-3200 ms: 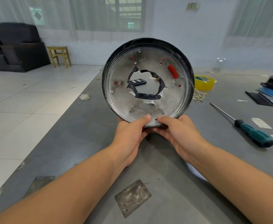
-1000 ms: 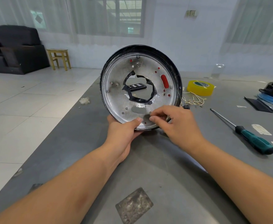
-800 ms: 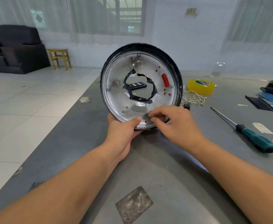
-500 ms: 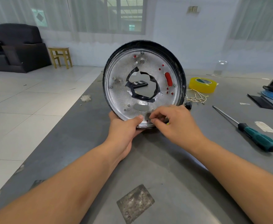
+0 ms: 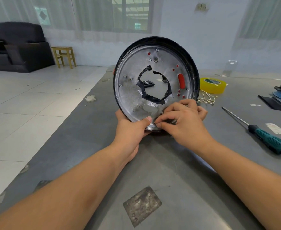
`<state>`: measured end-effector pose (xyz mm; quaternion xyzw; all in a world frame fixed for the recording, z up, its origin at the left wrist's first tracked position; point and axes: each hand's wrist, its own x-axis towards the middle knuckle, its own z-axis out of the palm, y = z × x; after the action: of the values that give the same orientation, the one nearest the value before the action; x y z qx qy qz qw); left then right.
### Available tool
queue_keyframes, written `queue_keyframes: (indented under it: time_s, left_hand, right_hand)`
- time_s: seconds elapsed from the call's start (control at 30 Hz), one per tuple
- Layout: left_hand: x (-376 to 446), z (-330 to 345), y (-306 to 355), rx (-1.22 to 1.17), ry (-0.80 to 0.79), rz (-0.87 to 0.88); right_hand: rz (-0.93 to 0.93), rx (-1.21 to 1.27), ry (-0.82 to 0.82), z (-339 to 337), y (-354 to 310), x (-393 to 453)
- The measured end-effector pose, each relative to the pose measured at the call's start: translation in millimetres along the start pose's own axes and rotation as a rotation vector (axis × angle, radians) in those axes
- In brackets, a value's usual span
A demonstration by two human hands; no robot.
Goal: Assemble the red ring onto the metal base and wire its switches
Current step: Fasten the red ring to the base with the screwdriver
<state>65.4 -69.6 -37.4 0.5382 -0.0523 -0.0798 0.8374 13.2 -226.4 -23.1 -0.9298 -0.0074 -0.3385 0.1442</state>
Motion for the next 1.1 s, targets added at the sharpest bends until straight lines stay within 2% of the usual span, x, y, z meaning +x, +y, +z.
queue_keyframes:
  time_s: [1.1]
  left_hand:
    - [-2.5, -2.6, -5.6, 0.205, -0.035, 0.145]
  right_hand:
    - [0.237, 0.033, -0.055, -3.5, -7.0, 3.4]
